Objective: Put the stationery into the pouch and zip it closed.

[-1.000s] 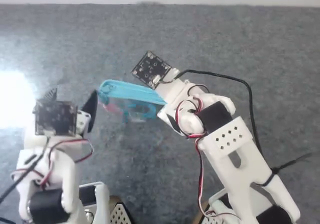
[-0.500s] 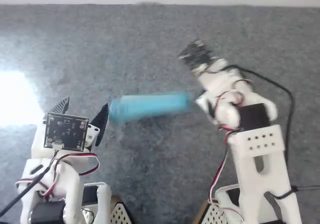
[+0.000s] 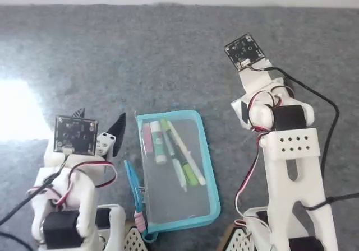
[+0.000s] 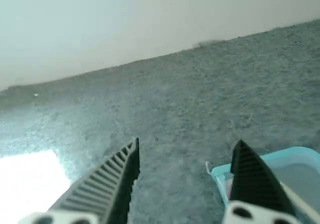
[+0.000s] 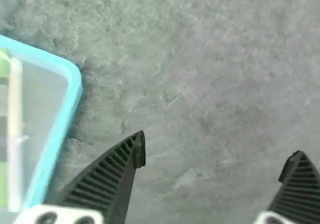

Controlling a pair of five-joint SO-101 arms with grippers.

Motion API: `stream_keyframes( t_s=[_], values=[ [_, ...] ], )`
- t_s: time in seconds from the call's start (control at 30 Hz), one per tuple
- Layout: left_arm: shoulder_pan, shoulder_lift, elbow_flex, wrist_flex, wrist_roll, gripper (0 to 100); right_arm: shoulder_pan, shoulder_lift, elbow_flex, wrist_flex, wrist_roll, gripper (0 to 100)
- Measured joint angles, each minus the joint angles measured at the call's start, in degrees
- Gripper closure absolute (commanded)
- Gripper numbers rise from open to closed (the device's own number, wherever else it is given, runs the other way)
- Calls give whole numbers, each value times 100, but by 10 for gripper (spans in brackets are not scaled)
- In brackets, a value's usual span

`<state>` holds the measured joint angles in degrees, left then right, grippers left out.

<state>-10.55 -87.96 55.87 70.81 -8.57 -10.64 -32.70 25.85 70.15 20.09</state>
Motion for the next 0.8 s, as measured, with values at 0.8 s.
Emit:
stream_keyframes(
  t_s=[0.8],
  values=[
    [18, -1424, 1495, -9, 352, 715, 132, -5503, 4905, -290, -105, 959]
  ],
)
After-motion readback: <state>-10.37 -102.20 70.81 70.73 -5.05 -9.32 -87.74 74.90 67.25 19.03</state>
